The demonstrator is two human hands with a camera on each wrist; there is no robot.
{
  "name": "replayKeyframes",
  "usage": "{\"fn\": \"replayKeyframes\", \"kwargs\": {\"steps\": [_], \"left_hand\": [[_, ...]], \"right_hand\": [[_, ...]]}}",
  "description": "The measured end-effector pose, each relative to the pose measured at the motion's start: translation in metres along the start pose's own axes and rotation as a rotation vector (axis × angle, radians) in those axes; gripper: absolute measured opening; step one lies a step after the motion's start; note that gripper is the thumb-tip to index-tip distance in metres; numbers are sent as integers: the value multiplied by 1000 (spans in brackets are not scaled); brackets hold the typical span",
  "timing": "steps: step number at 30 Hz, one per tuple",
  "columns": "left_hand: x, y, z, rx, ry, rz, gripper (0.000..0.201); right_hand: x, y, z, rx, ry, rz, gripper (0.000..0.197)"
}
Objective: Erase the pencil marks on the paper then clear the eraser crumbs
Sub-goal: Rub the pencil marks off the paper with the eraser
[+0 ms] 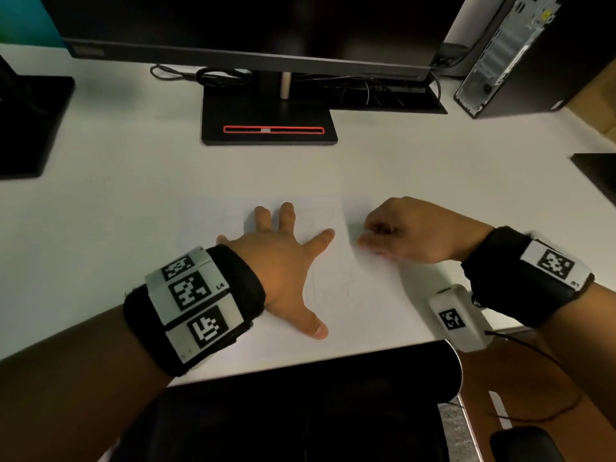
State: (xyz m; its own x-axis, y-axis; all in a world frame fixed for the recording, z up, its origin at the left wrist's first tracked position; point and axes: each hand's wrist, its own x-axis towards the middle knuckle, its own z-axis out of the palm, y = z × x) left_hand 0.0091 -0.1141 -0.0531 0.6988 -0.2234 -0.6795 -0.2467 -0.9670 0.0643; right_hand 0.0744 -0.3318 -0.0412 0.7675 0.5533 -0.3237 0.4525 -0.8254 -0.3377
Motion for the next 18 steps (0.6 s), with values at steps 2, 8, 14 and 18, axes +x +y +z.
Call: {"fn": "replayKeyframes", "kwargs": {"steps": [2, 8, 14, 18], "left_hand": [[-1, 0, 1, 3, 3, -1, 140], [-2, -1, 2, 5, 10, 2, 139], [-1, -1, 2, 13, 14, 5, 139], [2, -1, 2, 17, 18, 5, 140]], "right_hand": [[2, 2, 0, 5, 35, 15, 40], [2, -5, 2, -22, -10, -33, 40], [-7, -11, 14, -19, -53, -87, 39], [-6, -3, 5, 6, 26, 11, 38]]}}
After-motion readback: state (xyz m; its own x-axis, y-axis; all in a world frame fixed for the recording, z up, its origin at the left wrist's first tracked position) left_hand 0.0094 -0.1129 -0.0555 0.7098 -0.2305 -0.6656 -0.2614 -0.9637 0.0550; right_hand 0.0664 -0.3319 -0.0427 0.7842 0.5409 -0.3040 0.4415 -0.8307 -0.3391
